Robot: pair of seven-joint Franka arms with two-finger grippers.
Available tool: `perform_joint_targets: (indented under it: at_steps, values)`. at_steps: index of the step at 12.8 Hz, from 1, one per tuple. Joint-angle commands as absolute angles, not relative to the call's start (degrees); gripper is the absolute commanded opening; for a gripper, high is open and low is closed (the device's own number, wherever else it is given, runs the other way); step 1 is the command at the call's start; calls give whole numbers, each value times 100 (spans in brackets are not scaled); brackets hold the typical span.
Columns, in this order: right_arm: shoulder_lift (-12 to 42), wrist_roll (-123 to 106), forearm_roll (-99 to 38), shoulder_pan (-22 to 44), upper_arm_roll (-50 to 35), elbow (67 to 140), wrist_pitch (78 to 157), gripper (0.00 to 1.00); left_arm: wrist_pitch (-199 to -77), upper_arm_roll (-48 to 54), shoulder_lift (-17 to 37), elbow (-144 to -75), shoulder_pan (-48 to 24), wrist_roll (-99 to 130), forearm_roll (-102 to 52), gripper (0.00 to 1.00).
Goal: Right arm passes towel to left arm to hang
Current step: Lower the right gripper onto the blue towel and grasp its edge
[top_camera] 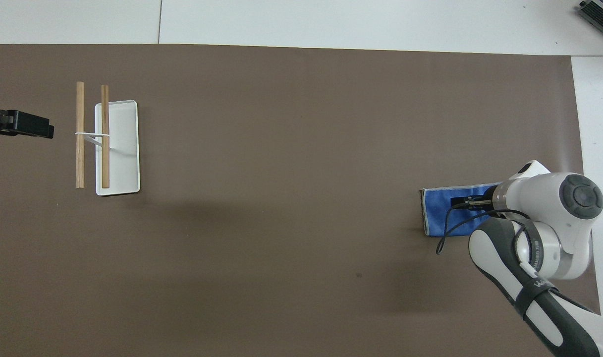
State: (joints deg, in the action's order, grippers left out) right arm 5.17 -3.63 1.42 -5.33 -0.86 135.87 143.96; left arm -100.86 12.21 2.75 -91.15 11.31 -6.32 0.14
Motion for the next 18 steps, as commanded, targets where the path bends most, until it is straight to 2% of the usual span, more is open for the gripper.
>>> perform_joint_targets:
  at_steps: [1,2,4,5,7,10,11,14,16,18]
  values:
    - [483,-431,53,-545,-97,13877,14791,100,-10055,1239,97,-9290,1195,-633,-88,100]
    - [475,-431,53,-545,-97,13878,14775,100,-10055,1239,97,-9290,1195,-633,-79,100]
    - [466,-378,53,-484,-97,13895,14731,27,-10055,1239,97,-9290,1195,-633,-79,100]
    - [448,-352,53,-362,-97,13904,14626,13,-10055,1239,97,-9290,1195,-633,-79,100]
    - [396,-151,53,-343,-105,13887,14240,0,-10055,1239,97,-9290,1195,-633,-79,100]
    - [72,746,53,-18,-149,13808,13810,0,-10055,1248,97,-9290,1195,-633,-88,100]
    - [-51,773,53,35,-158,13599,13416,0,-10055,1239,97,-9290,1195,-633,-88,100]
    - [-141,1413,44,385,-167,12449,11887,0,-10055,1239,97,-9290,1195,-633,-88,100]
    - [-132,1573,-426,579,-193,11868,11445,0,-10055,1239,97,-9290,1195,-633,-79,100]
    - [-114,1582,-1498,606,-280,11507,11417,0,-10055,1239,97,-9290,1195,-633,-79,100]
